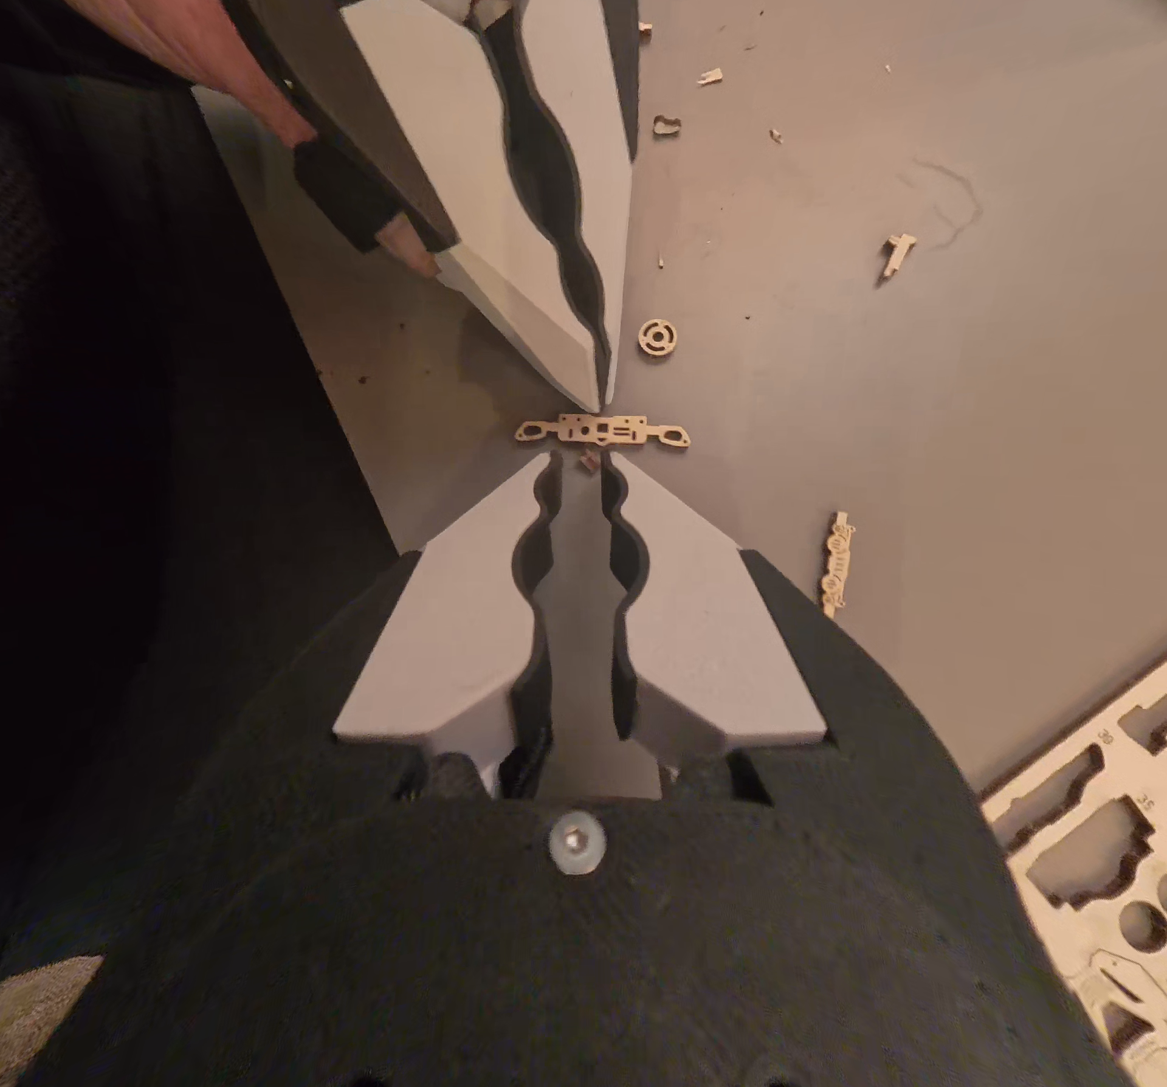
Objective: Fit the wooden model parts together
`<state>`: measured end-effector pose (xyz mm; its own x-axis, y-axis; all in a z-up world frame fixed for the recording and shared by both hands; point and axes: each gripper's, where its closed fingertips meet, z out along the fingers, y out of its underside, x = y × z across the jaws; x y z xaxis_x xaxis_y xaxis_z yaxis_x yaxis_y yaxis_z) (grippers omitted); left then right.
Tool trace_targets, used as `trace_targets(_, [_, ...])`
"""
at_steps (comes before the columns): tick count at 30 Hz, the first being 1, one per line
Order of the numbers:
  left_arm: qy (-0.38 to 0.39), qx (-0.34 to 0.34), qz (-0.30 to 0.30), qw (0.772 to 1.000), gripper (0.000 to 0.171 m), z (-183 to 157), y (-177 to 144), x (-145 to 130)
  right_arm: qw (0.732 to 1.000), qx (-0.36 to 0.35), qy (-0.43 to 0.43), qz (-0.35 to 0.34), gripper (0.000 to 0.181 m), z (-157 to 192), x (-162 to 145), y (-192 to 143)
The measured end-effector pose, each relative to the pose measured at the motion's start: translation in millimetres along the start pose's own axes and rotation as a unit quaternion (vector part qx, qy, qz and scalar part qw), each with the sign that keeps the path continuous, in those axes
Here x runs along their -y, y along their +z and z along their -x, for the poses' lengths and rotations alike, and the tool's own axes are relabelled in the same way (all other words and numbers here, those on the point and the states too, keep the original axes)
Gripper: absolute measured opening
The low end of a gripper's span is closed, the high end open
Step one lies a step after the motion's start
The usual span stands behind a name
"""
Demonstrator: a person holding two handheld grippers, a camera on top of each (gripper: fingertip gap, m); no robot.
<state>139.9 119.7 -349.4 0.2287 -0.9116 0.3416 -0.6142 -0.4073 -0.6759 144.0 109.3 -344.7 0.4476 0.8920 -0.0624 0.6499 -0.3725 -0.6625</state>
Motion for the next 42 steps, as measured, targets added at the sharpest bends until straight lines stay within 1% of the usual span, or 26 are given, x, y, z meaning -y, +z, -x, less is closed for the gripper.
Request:
trace_targets(3, [0.004, 0.004, 0.004, 1.000, 0.000, -0.3, 0.1, -1.7, 0.999, -0.009, -0.033, 0.016, 0.009, 0.5, -2.3, 4.2])
trace_targets(6, [-0.001, 0.001, 0.001, 1.000, 0.000, -0.1, -0.4, -0.8, 0.999, -0.012, -0.050, 0.018, 0.000, -0.8, -0.6, 5.9])
trace_targets(7, [-0.003, 0.000, -0.003, 1.000, 0.000, 0.1, -1.2, 0.1, 0.998, -0.009, -0.053, 0.020, 0.000, -1.1, -1.0, 5.5])
trace_targets(12, [-0.002, 0.003, -0.023, 1.000, 0.000, 0.3, -5.4, 3.6, 1.000, 0.011, -0.018, 0.006, 0.000, 0.2, -0.5, 1.6])
trace_targets(15, [-0.002, 0.003, -0.036, 0.999, 0.000, 0.1, -10.5, 3.8, 1.000, 0.003, 0.002, -0.017, 0.000, -3.3, 2.8, -6.6])
trace_targets(18, [0.001, 0.005, -0.045, 0.999, 0.000, -0.9, -16.2, 1.7, 1.000, -0.007, 0.009, -0.016, 0.000, -4.6, 0.1, -7.2])
trace_targets(21, [0.003, 0.008, -0.057, 0.998, 0.000, -2.4, -21.8, 0.0, 1.000, -0.011, 0.000, -0.016, 0.006, -2.0, 3.7, -2.5])
trace_targets(23, [0.000, 0.010, -0.061, 0.998, 0.000, -3.0, -23.9, -1.0, 1.000, -0.019, -0.011, 0.003, 0.007, -2.3, 1.0, 4.4])
trace_targets(26, [0.002, 0.012, -0.062, 0.998, 0.000, -4.6, -25.0, -2.7, 1.000, -0.016, -0.017, 0.008, 0.002, 0.0, 0.6, 9.8])
trace_targets(28, [0.005, 0.016, -0.067, 0.998, 0.000, -5.3, -26.3, -2.9, 1.000, -0.011, -0.003, 0.010, 0.001, -0.3, 0.9, 9.2])
trace_targets(29, [0.008, 0.016, -0.072, 0.997, 0.000, -6.3, -27.5, -2.2, 1.000, -0.009, 0.012, 0.001, 0.001, -1.8, 3.4, 7.4])
trace_targets(31, [0.018, 0.024, -0.089, 0.996, 0.000, -6.9, -31.0, 0.9, 0.996, 0.018, 0.074, -0.042, 0.001, -1.8, 14.8, 1.1])
trace_targets(33, [0.038, 0.035, -0.108, 0.993, 0.007, -10.2, -33.7, 5.7, 0.981, 0.051, 0.152, -0.105, 0.000, -3.9, 31.9, -7.8])
trace_targets(35, [0.066, 0.073, -0.135, 0.986, 0.019, -9.6, -37.9, 15.0, 0.953, 0.096, 0.232, -0.171, 0.001, -5.2, 50.8, -16.5])
trace_targets(37, [0.105, 0.119, -0.151, 0.976, 0.030, -10.0, -41.4, 24.8, 0.922, 0.126, 0.292, -0.220, 0.001, -8.6, 63.5, -22.5])
trace_targets(39, [0.152, 0.158, -0.163, 0.962, 0.030, -13.1, -45.1, 35.4, 0.881, 0.166, 0.353, -0.269, 0.001, -11.1, 76.1, -28.9])
trace_targets(42, [0.188, 0.219, -0.166, 0.943, 0.021, -7.2, -52.4, 47.9, 0.844, 0.194, 0.397, -0.305, 0.001, -14.1, 84.8, -31.7])
